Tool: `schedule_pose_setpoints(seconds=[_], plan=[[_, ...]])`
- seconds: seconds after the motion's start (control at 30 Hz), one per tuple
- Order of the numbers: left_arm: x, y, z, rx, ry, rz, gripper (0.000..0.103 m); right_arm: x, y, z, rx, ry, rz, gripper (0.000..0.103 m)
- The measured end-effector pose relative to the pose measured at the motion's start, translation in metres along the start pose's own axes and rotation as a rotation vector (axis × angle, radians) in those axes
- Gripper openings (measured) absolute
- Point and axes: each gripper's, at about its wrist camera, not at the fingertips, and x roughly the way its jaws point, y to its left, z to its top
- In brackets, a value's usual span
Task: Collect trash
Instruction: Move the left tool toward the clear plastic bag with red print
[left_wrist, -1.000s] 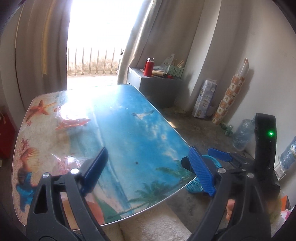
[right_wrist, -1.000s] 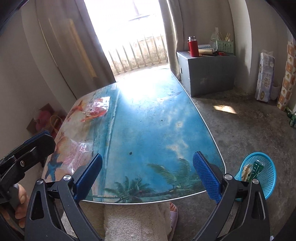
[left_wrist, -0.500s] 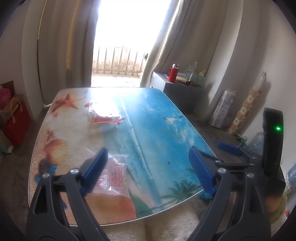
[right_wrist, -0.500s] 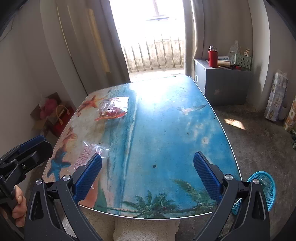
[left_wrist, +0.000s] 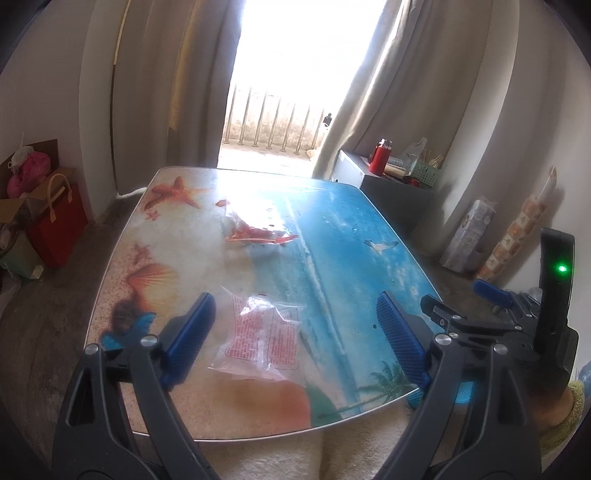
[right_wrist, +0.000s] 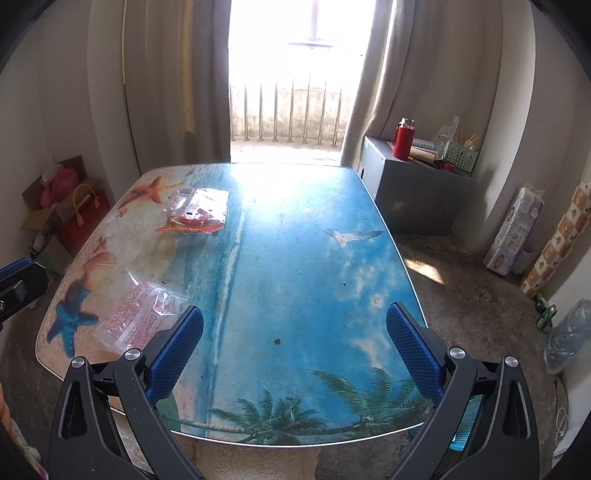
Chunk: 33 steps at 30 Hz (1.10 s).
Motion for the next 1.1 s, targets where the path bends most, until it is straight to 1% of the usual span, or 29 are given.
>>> schedule_pose_setpoints(seconds=[0.13, 0.27, 0.37, 0.47, 0.67, 0.73, 0.8, 0.9, 0.97, 1.03, 1.1], plan=[[0.005, 0.006, -0.002, -0.013, 0.010, -0.008, 0.085, -0.002, 0.000, -0.001, 0.003, -0.007, -0.017, 0.096], [0.013, 0.009, -0.004, -0.008, 0.019, -0.025, 0.085, -0.007, -0.008, -0.007, 0.040, -0.041, -0.044, 0.096], [0.017, 0.012, -0.005, -0.002, 0.018, -0.044, 0.085, -0.007, -0.017, -0.015, 0.081, -0.048, -0.016, 0.096], [0.018, 0.016, -0.007, 0.013, 0.008, -0.065, 0.085, -0.002, -0.022, -0.023, 0.115, -0.027, -0.001, 0.096], [0.020, 0.030, -0.013, 0.030, -0.008, -0.101, 0.085, 0.011, -0.018, -0.036, 0.123, 0.023, 0.004, 0.096], [0.016, 0.035, -0.019, 0.050, -0.023, -0.115, 0.085, 0.012, -0.016, -0.039, 0.133, 0.033, 0.013, 0.096], [0.011, 0.042, -0.027, 0.080, -0.032, -0.111, 0.085, 0.012, -0.016, -0.041, 0.149, 0.034, 0.021, 0.096], [0.005, 0.053, -0.043, 0.109, -0.031, -0.115, 0.085, 0.013, -0.020, -0.045, 0.189, 0.051, 0.031, 0.096], [0.004, 0.059, -0.056, 0.112, -0.014, -0.123, 0.085, 0.017, -0.023, -0.049, 0.218, 0.075, 0.057, 0.096], [0.008, 0.062, -0.066, 0.118, 0.022, -0.135, 0.085, 0.024, -0.025, -0.052, 0.247, 0.104, 0.078, 0.096], [0.015, 0.063, -0.074, 0.135, 0.058, -0.128, 0.085, 0.031, -0.025, -0.055, 0.272, 0.127, 0.103, 0.096]])
